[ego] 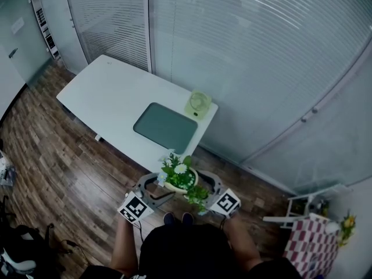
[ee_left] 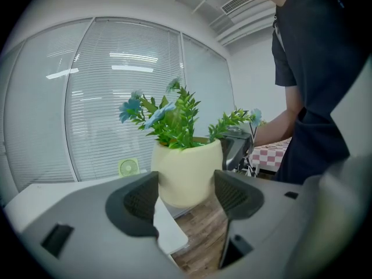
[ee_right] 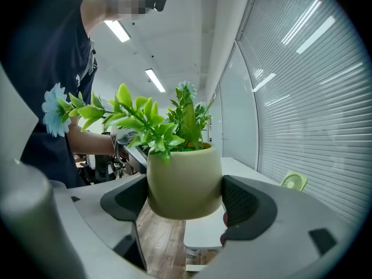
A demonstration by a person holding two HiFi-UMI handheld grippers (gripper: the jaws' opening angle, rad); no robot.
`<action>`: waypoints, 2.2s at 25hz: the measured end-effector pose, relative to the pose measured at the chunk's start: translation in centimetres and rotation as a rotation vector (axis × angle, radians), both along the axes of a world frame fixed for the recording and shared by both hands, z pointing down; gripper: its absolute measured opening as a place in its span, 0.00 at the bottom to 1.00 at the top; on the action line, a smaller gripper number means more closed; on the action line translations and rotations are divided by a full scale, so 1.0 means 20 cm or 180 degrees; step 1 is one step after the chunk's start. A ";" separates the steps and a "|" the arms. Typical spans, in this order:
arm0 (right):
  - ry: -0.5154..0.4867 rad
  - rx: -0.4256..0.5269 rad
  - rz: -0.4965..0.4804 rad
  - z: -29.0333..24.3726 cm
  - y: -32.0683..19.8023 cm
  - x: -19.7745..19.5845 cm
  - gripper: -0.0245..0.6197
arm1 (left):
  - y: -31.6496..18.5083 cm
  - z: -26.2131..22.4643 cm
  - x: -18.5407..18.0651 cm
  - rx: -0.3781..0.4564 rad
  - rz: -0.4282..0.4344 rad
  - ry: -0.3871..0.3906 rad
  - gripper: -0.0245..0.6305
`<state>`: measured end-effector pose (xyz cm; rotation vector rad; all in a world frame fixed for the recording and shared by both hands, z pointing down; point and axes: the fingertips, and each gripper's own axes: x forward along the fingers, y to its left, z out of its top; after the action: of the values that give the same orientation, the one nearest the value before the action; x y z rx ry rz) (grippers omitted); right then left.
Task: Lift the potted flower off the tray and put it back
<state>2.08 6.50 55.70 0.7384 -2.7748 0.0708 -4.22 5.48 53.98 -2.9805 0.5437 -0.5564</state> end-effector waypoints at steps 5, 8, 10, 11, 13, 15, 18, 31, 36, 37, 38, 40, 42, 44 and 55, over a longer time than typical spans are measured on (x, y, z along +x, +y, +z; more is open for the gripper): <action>0.0035 -0.0007 0.0008 0.02 0.01 -0.04 0.61 | 0.00 0.00 -0.05 -0.0026 0.0015 0.0041 0.49; 0.0007 -0.0014 0.0029 0.03 0.00 -0.07 0.61 | 0.00 0.02 -0.07 -0.0014 0.0021 0.0045 0.49; 0.0014 -0.0023 0.0041 0.05 0.01 -0.08 0.61 | 0.01 0.04 -0.08 -0.0026 0.0028 0.0026 0.49; 0.0026 -0.0028 0.0047 0.06 0.02 -0.09 0.61 | 0.01 0.05 -0.09 -0.0033 0.0035 0.0023 0.49; 0.0060 -0.0040 0.0063 0.06 0.03 -0.09 0.61 | 0.02 0.05 -0.10 -0.0041 0.0051 0.0023 0.49; 0.0088 -0.0038 0.0078 0.07 0.03 -0.11 0.61 | 0.02 0.06 -0.11 -0.0045 0.0063 0.0015 0.49; 0.0070 -0.0036 0.0107 0.07 0.02 -0.13 0.61 | 0.02 0.07 -0.13 -0.0063 0.0076 0.0020 0.49; 0.0106 -0.0047 0.0103 0.10 -0.15 -0.09 0.61 | -0.16 0.12 -0.09 -0.0107 0.0082 0.0004 0.49; 0.0135 -0.0069 0.0094 0.11 -0.32 -0.06 0.61 | -0.33 0.12 -0.06 -0.0111 0.0057 -0.0044 0.49; 0.0142 -0.0058 0.0087 0.11 -0.36 -0.05 0.61 | -0.36 0.13 -0.05 -0.0116 0.0049 -0.0048 0.49; 0.0151 -0.0058 0.0081 0.12 -0.39 -0.04 0.61 | -0.40 0.13 -0.04 -0.0128 0.0044 -0.0047 0.49; 0.0170 -0.0078 0.0074 0.14 -0.46 -0.02 0.61 | -0.46 0.14 -0.02 -0.0137 0.0042 -0.0050 0.49; 0.0168 -0.0065 0.0072 0.13 -0.53 0.00 0.61 | -0.53 0.15 0.00 -0.0127 0.0041 -0.0045 0.49; 0.0143 -0.0077 0.0079 0.13 -0.59 0.02 0.61 | -0.59 0.15 0.02 -0.0144 0.0038 -0.0002 0.49; 0.0261 -0.0139 0.0028 0.18 -0.82 0.08 0.61 | -0.82 0.23 0.09 -0.0263 -0.0002 -0.0026 0.49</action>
<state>3.75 -9.85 59.39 0.7260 -2.6836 0.1001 -2.38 -10.94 58.58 -3.0543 0.5339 -0.6052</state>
